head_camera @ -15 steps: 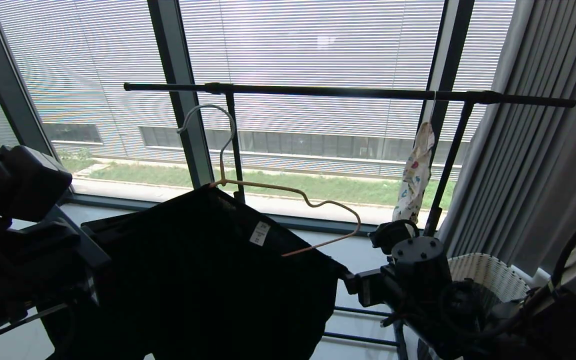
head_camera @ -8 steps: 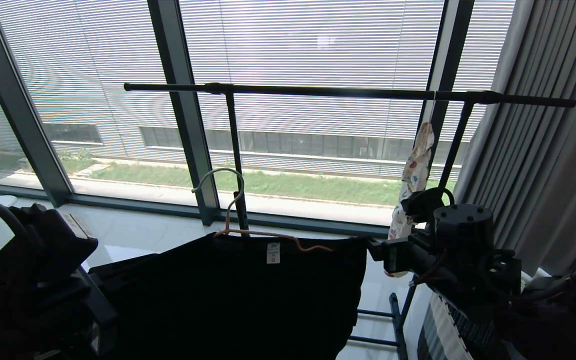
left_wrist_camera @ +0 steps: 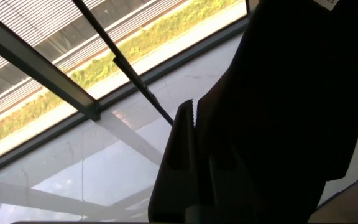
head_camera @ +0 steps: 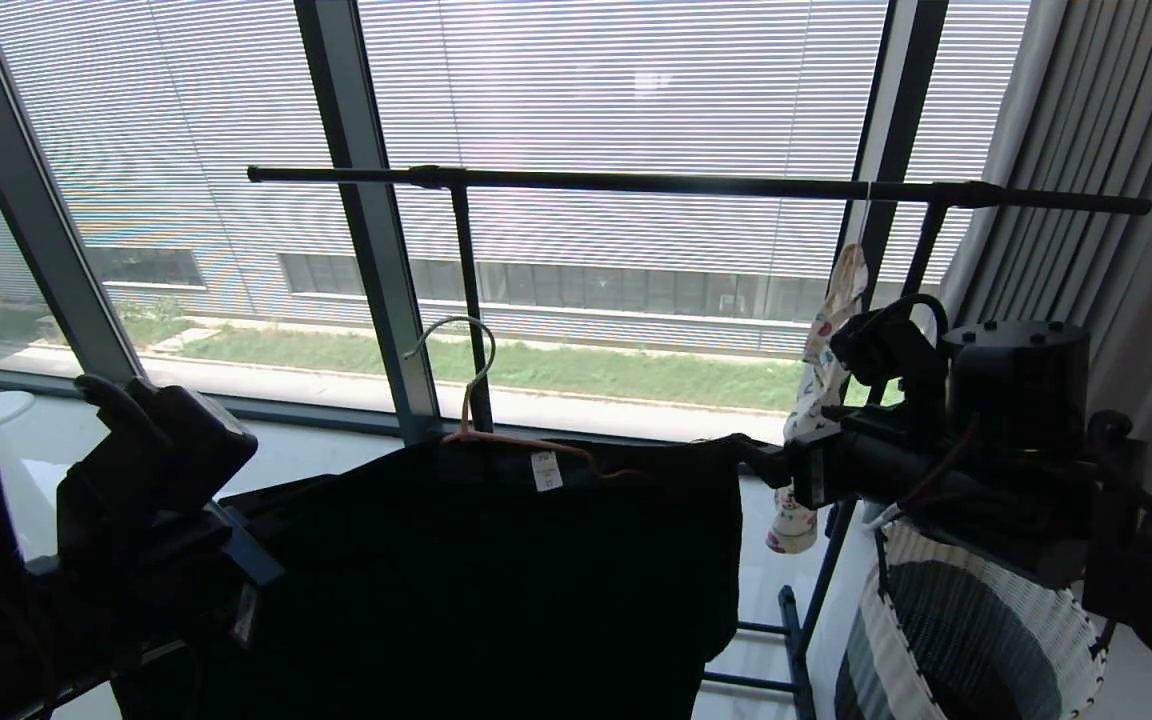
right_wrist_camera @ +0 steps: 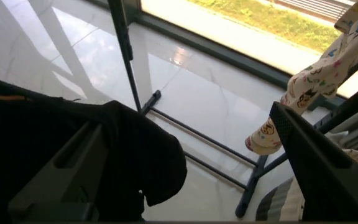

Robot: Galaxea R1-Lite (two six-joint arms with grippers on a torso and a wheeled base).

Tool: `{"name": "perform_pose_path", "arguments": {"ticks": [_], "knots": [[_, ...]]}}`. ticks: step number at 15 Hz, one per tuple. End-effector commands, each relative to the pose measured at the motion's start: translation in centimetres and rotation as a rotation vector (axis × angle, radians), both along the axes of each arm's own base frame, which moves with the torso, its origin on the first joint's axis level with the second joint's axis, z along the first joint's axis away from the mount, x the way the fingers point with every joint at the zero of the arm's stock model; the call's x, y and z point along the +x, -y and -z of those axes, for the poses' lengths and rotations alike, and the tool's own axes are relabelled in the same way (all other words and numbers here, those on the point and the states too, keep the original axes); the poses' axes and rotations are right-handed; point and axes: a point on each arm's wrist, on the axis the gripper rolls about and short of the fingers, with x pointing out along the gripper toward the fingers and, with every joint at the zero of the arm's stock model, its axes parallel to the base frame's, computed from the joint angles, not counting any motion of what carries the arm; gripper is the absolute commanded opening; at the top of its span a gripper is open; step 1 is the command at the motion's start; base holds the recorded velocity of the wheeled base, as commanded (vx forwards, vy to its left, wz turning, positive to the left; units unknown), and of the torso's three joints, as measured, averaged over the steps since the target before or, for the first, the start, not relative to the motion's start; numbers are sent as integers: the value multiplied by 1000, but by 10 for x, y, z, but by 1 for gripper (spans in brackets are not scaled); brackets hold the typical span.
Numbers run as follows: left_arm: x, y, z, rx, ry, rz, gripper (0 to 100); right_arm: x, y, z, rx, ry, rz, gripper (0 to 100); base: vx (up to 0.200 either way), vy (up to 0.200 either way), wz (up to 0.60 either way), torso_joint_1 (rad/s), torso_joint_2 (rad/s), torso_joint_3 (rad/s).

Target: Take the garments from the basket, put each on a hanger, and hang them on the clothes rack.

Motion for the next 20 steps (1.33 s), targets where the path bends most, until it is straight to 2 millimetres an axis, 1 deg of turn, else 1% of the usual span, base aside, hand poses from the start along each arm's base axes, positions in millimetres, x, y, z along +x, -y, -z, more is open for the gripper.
{"name": "perform_pose_path", "arguments": {"ticks": [1,3,6,9,12,13,14,17,19,20], "knots": [[11,3,8,13,-32,-13,0,-8,8,-22,18,39,-21,100,0,0,0,0,0,0],[12,4,8,11,-28,-5,0,-9,13,-32,-7,40,-50,100,0,0,0,0,0,0],[7,7,5,-5,-18,20,0,-6,17,-36,-45,73,-75,100,0,0,0,0,0,0],[6,11,5,-14,-19,41,0,-12,19,-44,-82,84,-165,100,0,0,0,0,0,0],[-2,27,-2,-98,-27,116,0,-31,28,-57,-140,90,-376,100,0,0,0,0,0,0],[-5,37,-5,-121,-24,169,0,-43,33,-62,-173,72,-503,100,0,0,0,0,0,0],[-8,43,-7,-126,-15,205,0,-49,34,-65,-207,66,-579,100,0,0,0,0,0,0],[-17,58,-9,-126,13,303,0,-59,29,-68,-289,76,-756,100,0,0,0,0,0,0],[-19,63,-9,-89,47,344,0,-70,18,-67,-314,35,-854,100,0,0,0,0,0,0],[-20,64,-10,-74,61,360,0,-71,12,-63,-318,14,-884,100,0,0,0,0,0,0]]}}
